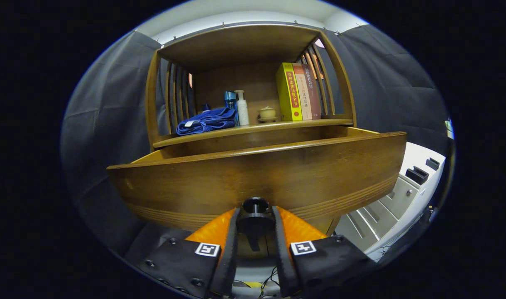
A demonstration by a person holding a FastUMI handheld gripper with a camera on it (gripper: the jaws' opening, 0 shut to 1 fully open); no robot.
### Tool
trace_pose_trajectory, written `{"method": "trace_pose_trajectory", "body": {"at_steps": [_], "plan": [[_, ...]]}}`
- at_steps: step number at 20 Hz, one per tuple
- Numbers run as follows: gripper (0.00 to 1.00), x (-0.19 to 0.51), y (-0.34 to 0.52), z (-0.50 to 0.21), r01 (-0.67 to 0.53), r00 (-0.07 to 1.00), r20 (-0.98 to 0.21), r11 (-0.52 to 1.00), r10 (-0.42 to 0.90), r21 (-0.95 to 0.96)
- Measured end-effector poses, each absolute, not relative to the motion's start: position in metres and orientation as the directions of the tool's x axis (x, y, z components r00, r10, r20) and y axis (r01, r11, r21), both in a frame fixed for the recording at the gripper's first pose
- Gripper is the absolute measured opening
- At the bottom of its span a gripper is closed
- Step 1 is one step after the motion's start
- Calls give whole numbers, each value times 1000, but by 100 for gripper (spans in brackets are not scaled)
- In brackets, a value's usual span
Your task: Pull open the drawer, take out the items inside it, and place them on the countertop above the cabinet.
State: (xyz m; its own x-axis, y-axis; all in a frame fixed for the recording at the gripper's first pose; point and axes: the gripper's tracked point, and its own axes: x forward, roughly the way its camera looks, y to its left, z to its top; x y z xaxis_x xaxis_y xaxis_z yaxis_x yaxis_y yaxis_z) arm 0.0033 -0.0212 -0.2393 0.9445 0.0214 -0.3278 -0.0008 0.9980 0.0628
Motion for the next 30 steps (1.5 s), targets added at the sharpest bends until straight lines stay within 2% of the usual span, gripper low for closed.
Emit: {"method": "trace_pose_trajectory", "body": {"at_steps": [6, 9, 11, 12, 14, 17, 20, 22, 25, 30], "plan": [[94, -3, -6, -230, -51, 951, -302, 998, 61, 41], [96, -13, -11, -195, -44, 964, -263, 999, 49, 25], [97, -10, -22, -144, -22, 979, -200, 998, 35, 63], [97, 0, -30, -113, -7, 986, -168, 997, 20, 81], [97, 28, -38, -67, -13, 984, -178, 995, 29, 95], [97, 85, -36, -47, -58, 948, -313, 998, 59, 15], [97, 125, -22, -95, -116, 826, -561, 990, 50, -82], [97, 132, -5, -139, -127, 724, -687, 991, 65, -40], [96, 141, 3, -183, -90, 614, -786, 996, 67, 14], [92, 141, -9, -240, -15, 451, -892, 1000, -7, -16]]}}
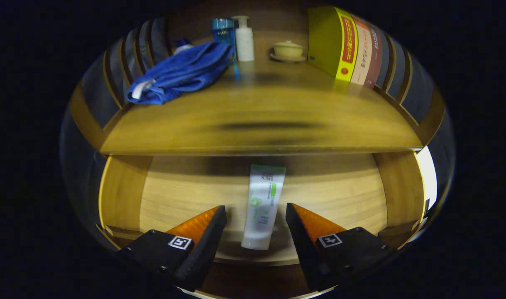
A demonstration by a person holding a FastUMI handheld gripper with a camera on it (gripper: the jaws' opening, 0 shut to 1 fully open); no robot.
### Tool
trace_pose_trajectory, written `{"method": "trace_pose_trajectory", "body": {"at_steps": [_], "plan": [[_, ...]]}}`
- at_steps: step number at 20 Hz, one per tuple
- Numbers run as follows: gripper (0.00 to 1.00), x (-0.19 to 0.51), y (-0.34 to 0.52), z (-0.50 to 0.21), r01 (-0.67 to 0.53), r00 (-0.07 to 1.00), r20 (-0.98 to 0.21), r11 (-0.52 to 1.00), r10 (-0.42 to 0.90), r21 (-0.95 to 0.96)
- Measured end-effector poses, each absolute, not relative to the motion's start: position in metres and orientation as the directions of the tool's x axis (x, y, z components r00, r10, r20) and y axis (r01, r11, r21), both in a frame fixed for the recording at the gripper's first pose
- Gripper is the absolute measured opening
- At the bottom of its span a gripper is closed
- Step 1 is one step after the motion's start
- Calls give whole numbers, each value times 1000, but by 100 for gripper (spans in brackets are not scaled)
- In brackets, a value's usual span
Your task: Pull open the drawer, take out the items inside it, and place them on the countertop above the cabinet.
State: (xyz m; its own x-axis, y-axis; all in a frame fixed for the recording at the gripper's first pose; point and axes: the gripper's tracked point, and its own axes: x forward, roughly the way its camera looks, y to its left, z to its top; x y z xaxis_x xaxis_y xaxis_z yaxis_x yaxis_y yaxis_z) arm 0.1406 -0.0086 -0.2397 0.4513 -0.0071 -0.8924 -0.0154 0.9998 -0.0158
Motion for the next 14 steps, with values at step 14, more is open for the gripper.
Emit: {"method": "trace_pose_trajectory", "body": {"at_steps": [14], "plan": [[51, 130, 2, -246, -8, 338, -940, 999, 36, 35]]}}
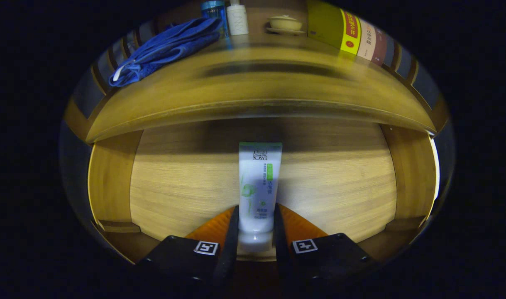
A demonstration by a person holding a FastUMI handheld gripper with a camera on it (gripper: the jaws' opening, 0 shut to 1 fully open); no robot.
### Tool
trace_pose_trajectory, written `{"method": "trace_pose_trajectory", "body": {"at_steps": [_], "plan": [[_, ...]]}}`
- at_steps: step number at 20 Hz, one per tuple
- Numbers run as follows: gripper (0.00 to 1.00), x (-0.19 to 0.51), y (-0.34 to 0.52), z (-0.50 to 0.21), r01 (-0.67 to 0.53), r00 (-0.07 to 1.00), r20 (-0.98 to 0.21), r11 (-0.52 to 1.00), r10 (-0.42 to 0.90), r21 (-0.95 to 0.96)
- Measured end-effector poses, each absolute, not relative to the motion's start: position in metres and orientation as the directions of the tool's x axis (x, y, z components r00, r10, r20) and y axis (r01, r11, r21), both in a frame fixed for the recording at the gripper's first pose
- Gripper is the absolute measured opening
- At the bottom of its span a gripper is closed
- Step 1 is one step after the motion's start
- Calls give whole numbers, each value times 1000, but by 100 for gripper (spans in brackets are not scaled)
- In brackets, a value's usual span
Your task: Pull open the drawer, take out the items inside it, and place them on the countertop above the cabinet.
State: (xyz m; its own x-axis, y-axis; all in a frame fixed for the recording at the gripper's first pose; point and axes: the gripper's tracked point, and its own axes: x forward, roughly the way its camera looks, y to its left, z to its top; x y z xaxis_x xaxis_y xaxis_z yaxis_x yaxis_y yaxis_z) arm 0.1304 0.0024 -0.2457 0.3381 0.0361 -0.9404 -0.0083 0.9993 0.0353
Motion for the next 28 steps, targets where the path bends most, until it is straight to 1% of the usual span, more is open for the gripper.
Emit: {"method": "trace_pose_trajectory", "body": {"at_steps": [4, 9, 13, 16, 18, 23, 28], "plan": [[51, 123, 0, -205, -26, 382, -922, 998, 68, 63], [51, 111, 6, -160, -49, 394, -910, 992, 129, 119], [51, 95, 7, -135, -93, 406, -904, 990, 134, 105], [51, 91, 9, -107, -109, 459, -876, 988, 149, 111], [51, 103, 13, -87, -113, 515, -841, 986, 165, 124], [51, 167, 7, -63, -83, 650, -752, 994, 107, 69], [50, 223, 5, -82, -4, 682, -728, 996, 67, 88]]}}
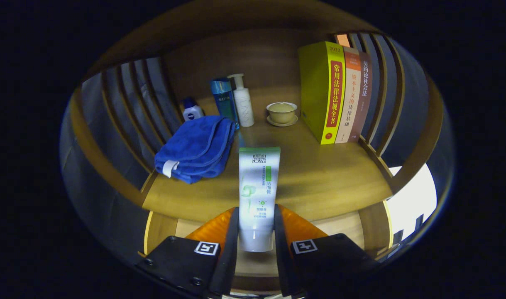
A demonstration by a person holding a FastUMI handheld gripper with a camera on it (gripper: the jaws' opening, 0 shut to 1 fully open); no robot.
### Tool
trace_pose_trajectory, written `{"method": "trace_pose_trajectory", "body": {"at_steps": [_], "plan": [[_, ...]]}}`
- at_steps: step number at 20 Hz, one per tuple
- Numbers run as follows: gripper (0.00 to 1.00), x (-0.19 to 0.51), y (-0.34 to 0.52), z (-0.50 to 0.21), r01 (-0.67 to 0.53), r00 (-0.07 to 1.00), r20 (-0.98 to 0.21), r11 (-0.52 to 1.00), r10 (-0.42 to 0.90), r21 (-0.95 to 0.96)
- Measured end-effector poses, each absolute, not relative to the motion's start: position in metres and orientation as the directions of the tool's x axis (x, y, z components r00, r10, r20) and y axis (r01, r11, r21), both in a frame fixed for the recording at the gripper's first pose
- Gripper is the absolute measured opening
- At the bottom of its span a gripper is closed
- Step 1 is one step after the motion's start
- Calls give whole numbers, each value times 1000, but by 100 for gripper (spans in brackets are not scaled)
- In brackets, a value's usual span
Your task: Pull open the drawer, take out the items inside it, and place them on the countertop above the cabinet.
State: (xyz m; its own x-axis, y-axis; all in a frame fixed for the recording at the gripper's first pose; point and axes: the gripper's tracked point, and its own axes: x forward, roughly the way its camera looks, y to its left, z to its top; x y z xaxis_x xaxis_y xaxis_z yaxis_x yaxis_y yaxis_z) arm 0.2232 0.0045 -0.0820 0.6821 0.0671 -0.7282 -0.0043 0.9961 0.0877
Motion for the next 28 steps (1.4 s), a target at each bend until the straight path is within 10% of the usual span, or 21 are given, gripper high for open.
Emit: {"method": "trace_pose_trajectory", "body": {"at_steps": [11, 18, 28], "plan": [[55, 254, -14, -123, 42, 707, -706, 999, -27, 4], [89, 238, -3, -113, 35, 736, -676, 998, 15, 60], [98, 96, -7, 8, -33, 997, -66, 994, 40, 100]]}}
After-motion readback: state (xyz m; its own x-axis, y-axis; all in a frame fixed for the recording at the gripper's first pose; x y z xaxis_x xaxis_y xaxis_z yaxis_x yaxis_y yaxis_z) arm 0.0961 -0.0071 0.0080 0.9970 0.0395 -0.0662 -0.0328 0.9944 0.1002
